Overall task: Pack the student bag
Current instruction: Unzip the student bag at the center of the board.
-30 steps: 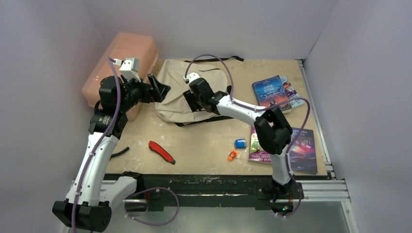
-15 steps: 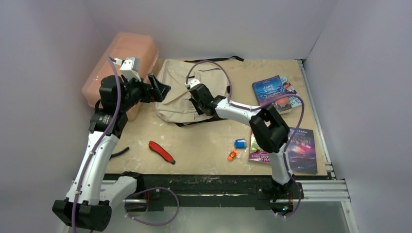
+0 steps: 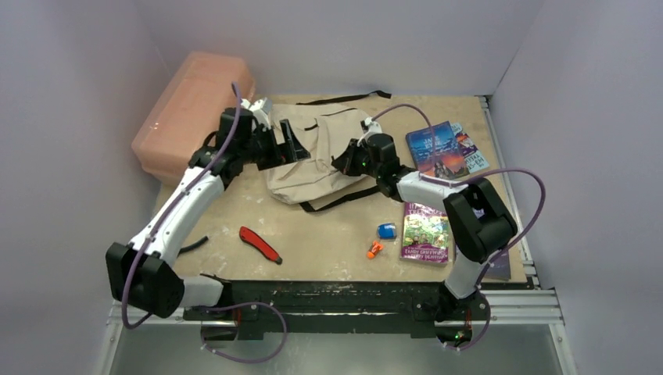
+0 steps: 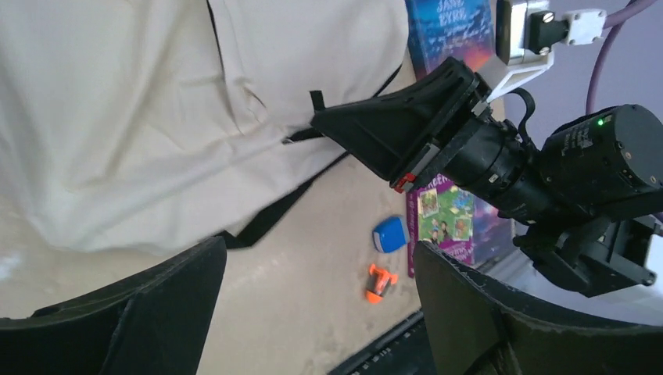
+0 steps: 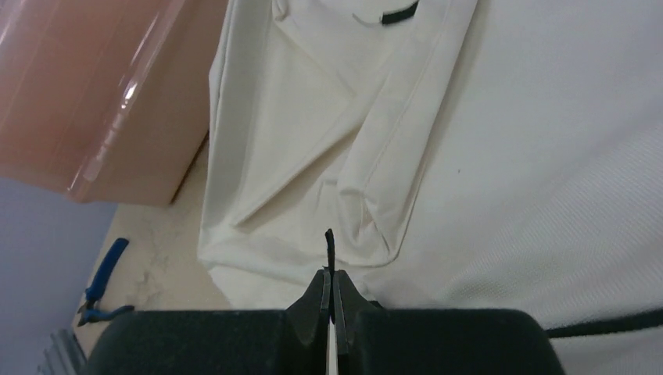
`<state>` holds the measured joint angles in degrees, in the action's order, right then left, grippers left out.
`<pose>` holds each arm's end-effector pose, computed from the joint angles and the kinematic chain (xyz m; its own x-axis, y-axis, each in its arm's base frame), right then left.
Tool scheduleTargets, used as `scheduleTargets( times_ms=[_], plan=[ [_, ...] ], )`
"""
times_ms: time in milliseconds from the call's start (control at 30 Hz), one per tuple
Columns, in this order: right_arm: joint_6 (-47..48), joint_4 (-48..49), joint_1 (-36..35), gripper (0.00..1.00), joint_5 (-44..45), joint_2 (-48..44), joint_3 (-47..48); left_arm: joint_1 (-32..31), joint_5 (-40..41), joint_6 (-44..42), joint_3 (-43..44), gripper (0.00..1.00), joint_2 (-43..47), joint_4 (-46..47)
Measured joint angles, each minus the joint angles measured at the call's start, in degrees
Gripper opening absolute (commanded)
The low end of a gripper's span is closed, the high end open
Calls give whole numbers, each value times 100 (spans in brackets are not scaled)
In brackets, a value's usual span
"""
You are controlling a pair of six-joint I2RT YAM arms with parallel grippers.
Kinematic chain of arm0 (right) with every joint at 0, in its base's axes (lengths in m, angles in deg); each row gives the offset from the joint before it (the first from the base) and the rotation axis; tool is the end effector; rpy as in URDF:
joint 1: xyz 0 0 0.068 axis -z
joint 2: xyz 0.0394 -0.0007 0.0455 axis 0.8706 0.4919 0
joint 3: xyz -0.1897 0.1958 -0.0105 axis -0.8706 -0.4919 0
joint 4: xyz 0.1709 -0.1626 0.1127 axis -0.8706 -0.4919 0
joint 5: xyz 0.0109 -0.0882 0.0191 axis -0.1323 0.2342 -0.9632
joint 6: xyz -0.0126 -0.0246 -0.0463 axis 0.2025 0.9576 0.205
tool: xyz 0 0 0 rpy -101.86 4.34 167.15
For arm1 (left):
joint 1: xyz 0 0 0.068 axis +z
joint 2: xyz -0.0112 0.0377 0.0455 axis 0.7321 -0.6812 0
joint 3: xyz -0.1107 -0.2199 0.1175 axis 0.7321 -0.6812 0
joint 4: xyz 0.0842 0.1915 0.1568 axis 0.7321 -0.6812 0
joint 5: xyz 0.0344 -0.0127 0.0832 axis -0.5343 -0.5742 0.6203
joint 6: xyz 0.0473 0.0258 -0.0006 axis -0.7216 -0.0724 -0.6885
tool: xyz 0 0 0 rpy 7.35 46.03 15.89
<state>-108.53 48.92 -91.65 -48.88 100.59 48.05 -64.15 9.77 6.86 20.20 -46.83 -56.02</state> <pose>0.3294 0.2050 0.2282 -0.5815 0.2817 -0.7632 -0.3736 0.7410 0.5581 0.2673 -0.0941 0.3625 -0.7015 -0.2947 -0.6489 0.2115 0.7835 -0.5844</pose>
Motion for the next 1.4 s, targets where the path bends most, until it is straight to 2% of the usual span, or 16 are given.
scheduleTargets(
  times_ms=[167,233,400,567,700,800,900,1033,1167,1200,1267,1367,1400],
  plan=[
    [-577,466,-136,0,-522,332,-374,-203,-531,1670,-1045,91,-719,494],
    [-664,560,-162,0,-634,326,-411,-297,-601,2033,-1248,92,-1058,507],
    [-782,776,-162,0,-785,247,-459,-658,-450,2284,-1250,91,-1493,549],
    [-841,855,-162,0,-809,-31,-662,-769,-457,2865,-1493,90,-1493,1215],
    [-839,988,-162,0,-811,-214,-822,-767,-420,3491,-1873,80,-1556,1589],
    [-844,1038,-162,0,-815,-313,-911,-774,-116,3670,-2157,85,-1547,1766],
    [-887,1054,-164,0,-817,-319,-916,-841,603,3576,-2282,91,-1397,1644],
    [-1051,1161,-190,0,-876,-319,-916,-1032,1628,3432,-2573,90,-894,1727],
    [-1320,1353,-229,0,-922,-315,-916,-1172,2240,3453,-2645,75,-820,1849],
    [-1375,1399,-238,0,-922,-315,-916,-1185,2339,3475,-2677,68,-848,1971],
    [-1460,1464,-264,0,-907,-313,-922,-1189,2444,3582,-2780,49,-907,2221],
    [-1541,1467,-291,0,-894,-304,-922,-1187,2555,3716,-2999,25,-953,2583],
    [-1539,1464,-291,0,-885,-304,-925,-1187,2599,3727,-3034,8,-953,2603]
  ],
)
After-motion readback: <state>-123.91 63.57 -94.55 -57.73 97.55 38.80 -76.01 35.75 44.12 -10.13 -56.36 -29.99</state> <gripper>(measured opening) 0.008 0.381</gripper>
